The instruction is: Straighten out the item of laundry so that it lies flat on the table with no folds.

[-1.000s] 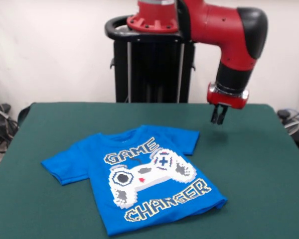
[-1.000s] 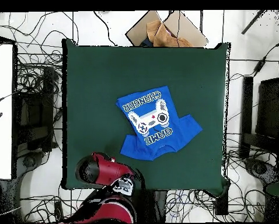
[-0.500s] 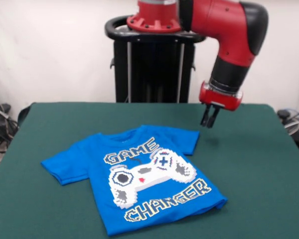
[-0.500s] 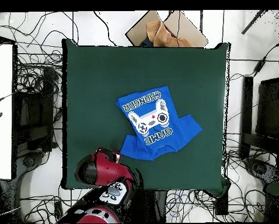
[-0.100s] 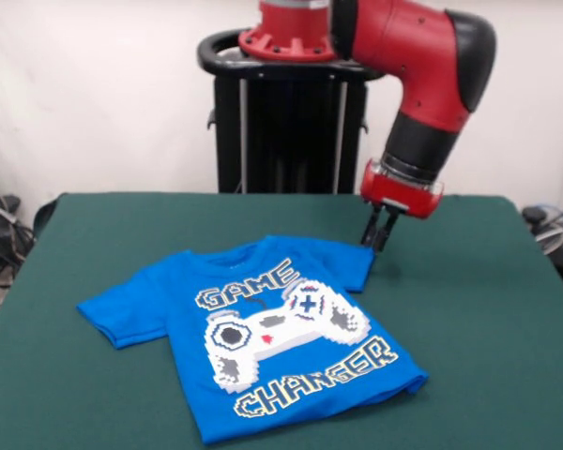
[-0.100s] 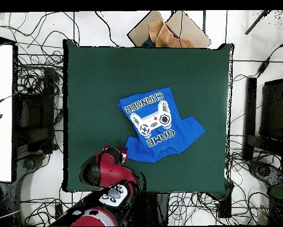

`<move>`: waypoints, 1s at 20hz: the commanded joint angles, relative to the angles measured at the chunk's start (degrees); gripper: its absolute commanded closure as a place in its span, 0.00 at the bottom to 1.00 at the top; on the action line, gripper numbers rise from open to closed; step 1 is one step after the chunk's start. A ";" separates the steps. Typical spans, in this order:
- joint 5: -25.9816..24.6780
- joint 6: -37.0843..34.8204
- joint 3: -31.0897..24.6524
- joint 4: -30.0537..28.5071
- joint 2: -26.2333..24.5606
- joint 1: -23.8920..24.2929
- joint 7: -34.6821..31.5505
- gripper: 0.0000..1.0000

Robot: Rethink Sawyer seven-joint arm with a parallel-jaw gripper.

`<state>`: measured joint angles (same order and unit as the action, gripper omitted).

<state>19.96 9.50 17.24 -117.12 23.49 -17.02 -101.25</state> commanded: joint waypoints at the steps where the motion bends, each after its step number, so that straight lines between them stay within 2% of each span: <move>1: 5.45 5.54 0.38 3.80 -5.54 -1.31 -14.21 1.00; 9: 2.62 8.02 -2.25 2.38 -6.30 1.72 -13.41 1.00; 14: 3.54 10.55 -1.83 1.51 -8.41 0.80 -14.18 1.00; 18: 6.82 12.95 -0.62 1.50 -11.45 -1.46 -15.46 1.00; 20: 4.39 13.88 -3.75 0.83 -11.26 1.60 -17.01 1.00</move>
<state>21.05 19.91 17.83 -117.53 16.43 -17.06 -101.25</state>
